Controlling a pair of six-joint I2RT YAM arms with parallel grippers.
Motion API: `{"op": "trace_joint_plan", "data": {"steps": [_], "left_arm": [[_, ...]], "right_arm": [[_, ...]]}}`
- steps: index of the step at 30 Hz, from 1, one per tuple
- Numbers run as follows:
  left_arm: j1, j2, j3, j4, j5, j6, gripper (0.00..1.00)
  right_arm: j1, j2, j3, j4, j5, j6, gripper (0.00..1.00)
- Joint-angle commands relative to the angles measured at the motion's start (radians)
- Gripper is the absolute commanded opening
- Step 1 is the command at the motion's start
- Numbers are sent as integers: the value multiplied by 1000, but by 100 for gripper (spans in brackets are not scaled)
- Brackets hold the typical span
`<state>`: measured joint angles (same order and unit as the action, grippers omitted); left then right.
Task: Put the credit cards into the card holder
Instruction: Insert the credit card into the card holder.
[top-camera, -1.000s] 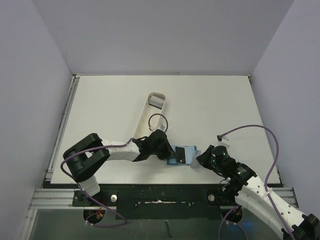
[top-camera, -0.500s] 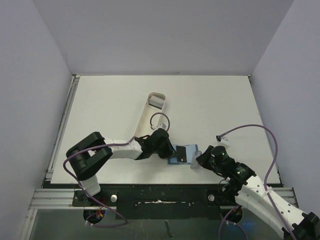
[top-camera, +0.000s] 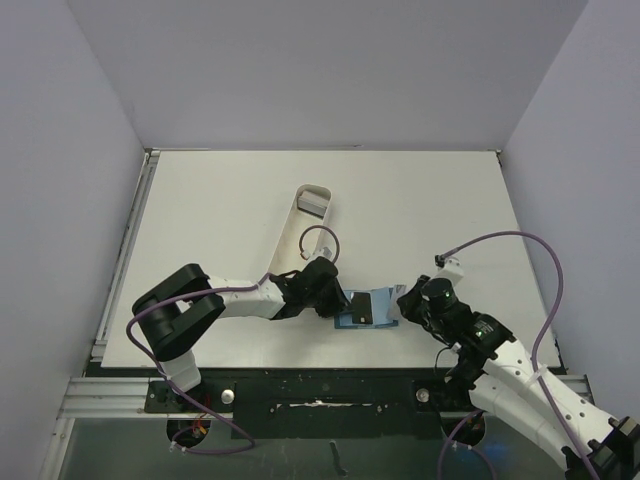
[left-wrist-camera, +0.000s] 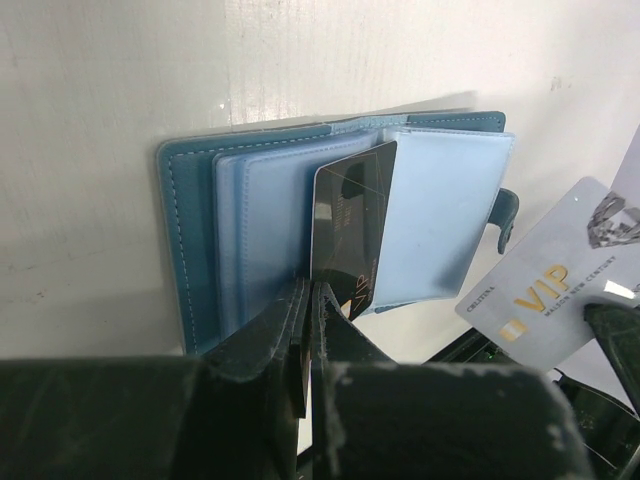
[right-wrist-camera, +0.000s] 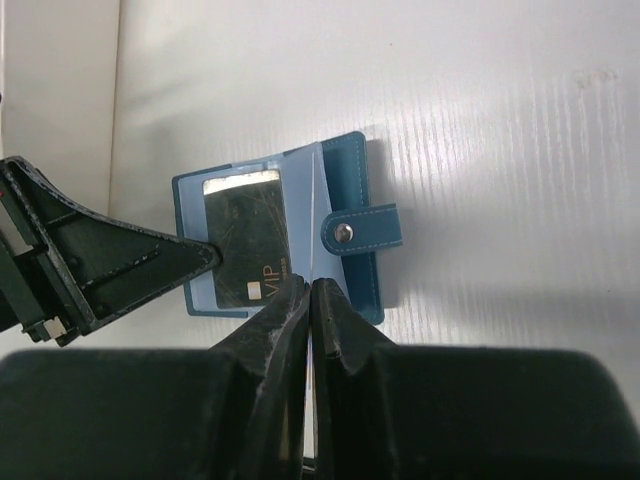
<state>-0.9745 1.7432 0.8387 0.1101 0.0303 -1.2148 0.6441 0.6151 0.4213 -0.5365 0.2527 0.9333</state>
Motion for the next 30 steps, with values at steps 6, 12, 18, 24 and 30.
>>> {"op": "trace_joint_plan", "data": {"steps": [6,12,18,24,30], "left_arm": [[-1,-29,23,-12,-22,21,0],[-1,-35,25,-26,-30,20,0],[-1,-36,31,-46,-31,11,0],[-9,-53,29,-51,-31,-5,0],[-11,-44,39,-44,-27,-11,0]], "right_arm": [[8,80,20,94,116,-74,0],[8,97,-10,87,138,-69,0],[11,131,-1,76,145,-59,0],[17,161,6,62,137,-43,0],[25,160,4,53,142,-32,0]]}}
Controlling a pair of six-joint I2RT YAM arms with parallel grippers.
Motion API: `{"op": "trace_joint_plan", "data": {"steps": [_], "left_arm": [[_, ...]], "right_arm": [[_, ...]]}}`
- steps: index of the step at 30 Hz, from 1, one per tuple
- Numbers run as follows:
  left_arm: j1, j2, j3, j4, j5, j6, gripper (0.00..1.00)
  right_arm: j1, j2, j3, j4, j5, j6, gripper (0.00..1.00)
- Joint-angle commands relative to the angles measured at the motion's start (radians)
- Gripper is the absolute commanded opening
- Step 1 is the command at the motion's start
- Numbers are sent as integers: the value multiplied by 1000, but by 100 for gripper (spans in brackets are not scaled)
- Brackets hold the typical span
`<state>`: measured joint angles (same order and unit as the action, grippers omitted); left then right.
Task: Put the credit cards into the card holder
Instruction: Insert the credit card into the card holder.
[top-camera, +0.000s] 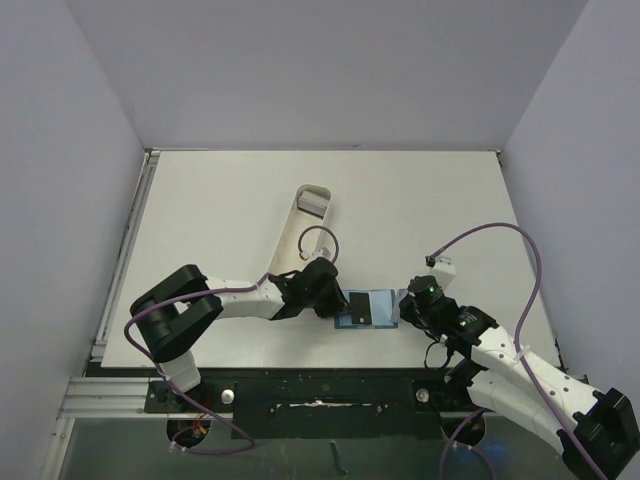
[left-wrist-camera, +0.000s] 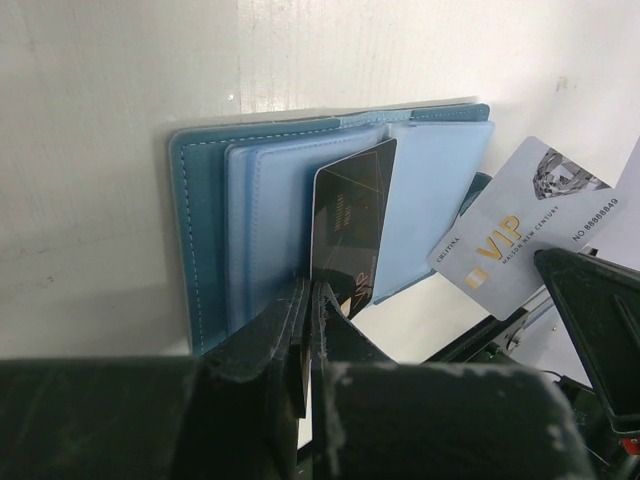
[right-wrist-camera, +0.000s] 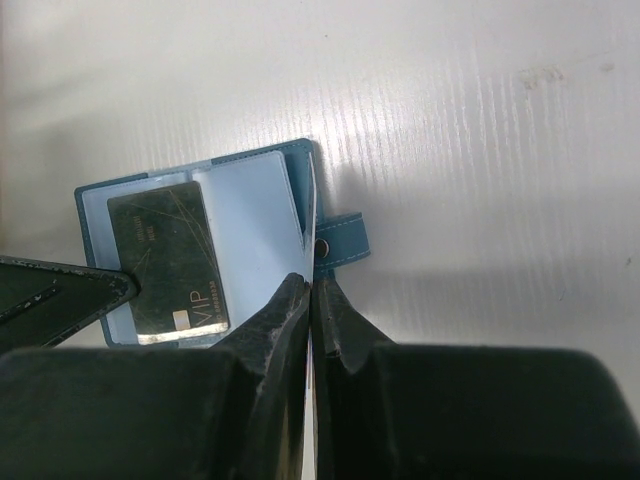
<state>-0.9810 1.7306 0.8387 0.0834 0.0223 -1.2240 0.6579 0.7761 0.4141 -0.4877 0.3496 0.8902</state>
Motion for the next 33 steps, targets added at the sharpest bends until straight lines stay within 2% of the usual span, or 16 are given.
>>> {"op": "trace_joint_plan", "data": {"steps": [1,22,33], "left_arm": [[-4,-25,47,-16,-16,-2,0],[-4,46,127,-52,10,41,0],[-6,28,99,-66,46,62,0]], "right_arm": [[12,-2,12,3,45,12,0],[25,-8,14,0,56,21,0],[25,-6,15,-3,57,21,0]]}}
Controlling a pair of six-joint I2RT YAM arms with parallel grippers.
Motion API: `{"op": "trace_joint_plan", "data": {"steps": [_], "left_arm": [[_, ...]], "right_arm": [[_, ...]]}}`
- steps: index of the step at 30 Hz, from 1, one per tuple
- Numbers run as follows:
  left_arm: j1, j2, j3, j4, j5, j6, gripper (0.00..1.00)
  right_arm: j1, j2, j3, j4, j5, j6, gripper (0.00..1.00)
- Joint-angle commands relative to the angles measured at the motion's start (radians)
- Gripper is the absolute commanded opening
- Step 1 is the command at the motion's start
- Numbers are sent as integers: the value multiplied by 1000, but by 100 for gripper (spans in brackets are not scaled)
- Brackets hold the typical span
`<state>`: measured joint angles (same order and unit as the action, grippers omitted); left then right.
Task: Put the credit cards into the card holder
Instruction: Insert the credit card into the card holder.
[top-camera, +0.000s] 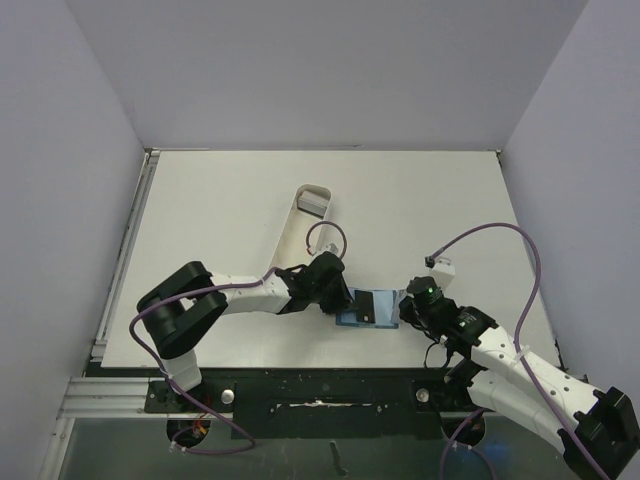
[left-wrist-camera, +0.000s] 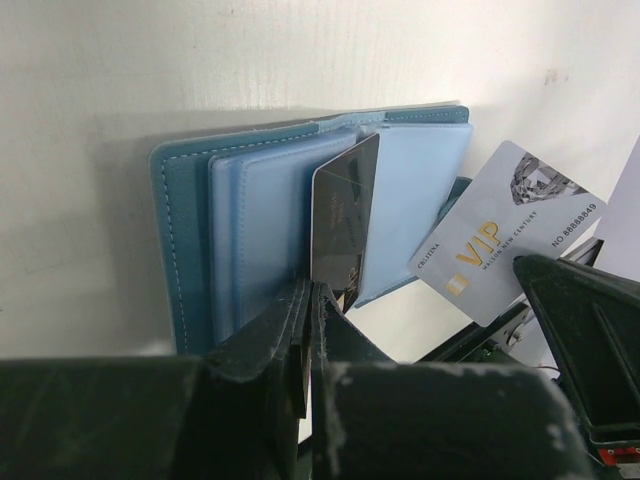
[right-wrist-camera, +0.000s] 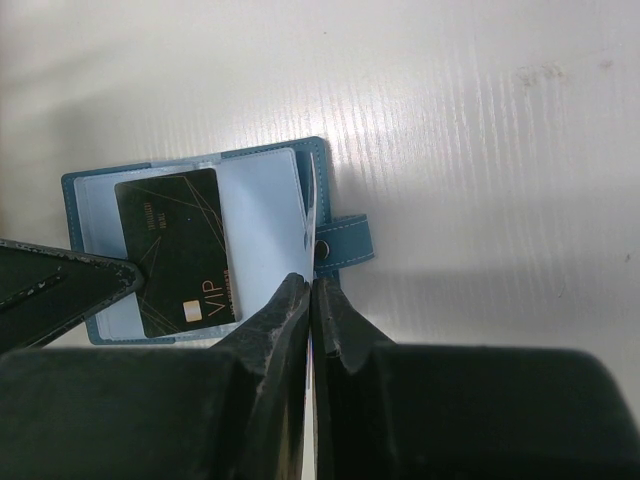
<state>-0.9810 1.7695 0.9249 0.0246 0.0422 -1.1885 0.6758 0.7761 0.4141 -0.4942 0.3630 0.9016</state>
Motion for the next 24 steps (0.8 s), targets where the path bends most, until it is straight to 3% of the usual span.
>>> {"op": "trace_joint_plan", "data": {"steps": [1,24], "left_arm": [[-7,-14,10,-6,29,27,0],[-7,81,136,-59,4,81,0]], "right_arm": [[6,-7,15,3,46,10,0],[20,-8,52,-17,29,14,0]]}}
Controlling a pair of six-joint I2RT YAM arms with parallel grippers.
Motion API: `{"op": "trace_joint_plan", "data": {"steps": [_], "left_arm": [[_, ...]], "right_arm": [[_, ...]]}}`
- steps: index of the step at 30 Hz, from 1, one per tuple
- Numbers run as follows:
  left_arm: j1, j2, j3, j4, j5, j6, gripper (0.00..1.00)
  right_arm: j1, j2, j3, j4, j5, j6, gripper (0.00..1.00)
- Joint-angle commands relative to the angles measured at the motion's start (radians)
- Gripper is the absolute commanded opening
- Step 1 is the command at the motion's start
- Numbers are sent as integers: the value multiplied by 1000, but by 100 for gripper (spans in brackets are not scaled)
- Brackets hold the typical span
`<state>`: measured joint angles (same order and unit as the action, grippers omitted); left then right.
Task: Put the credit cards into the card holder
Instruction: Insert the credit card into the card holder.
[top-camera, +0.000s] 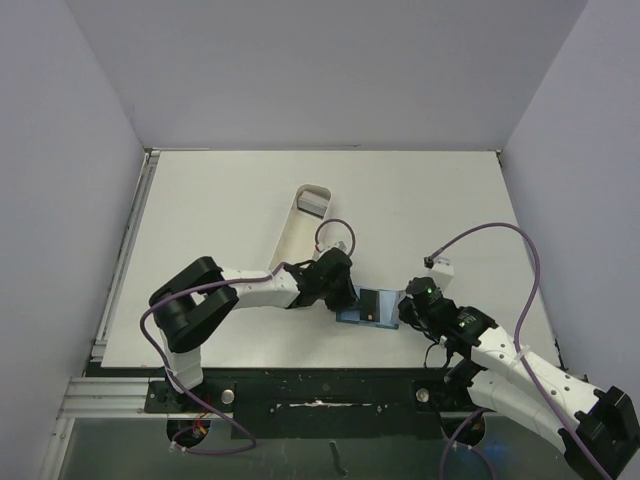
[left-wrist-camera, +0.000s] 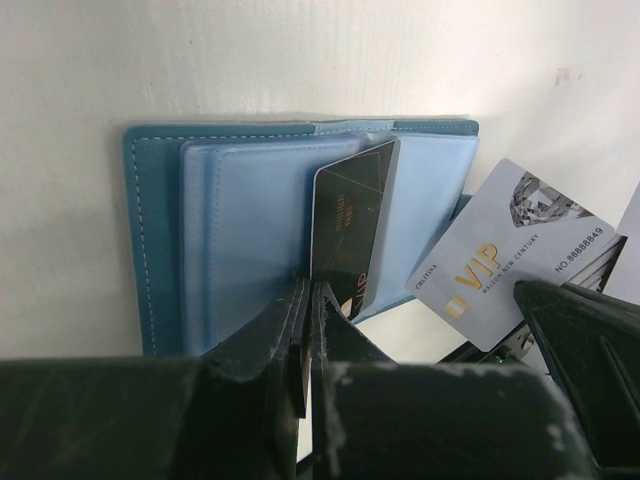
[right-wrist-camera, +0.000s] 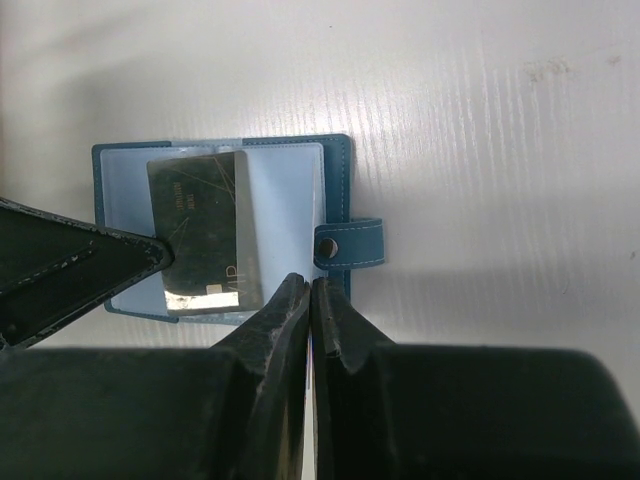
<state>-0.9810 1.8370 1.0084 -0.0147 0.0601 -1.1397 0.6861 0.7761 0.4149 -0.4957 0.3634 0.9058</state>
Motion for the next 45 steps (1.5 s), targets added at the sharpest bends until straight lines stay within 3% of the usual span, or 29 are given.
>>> {"op": "trace_joint_plan", "data": {"steps": [1,14,26,36,45], "left_arm": [[-7,13,57,-30,-19,36,0],[-3,14,89,-67,-26,92,0],[-2,46,136,-89,21,144,0],[-5,86,184,-100,51,186,0],[-3,38,135,-15,28,163,25]], "right_arm": [[10,-11,65,-30,30,11,0],[9,65,199,-187,104,-23,0],[7,193,210,-196,105,-30,0],[6,184,161,-139,82,-20,0],[4,158,145,-142,83,-3,0]]}}
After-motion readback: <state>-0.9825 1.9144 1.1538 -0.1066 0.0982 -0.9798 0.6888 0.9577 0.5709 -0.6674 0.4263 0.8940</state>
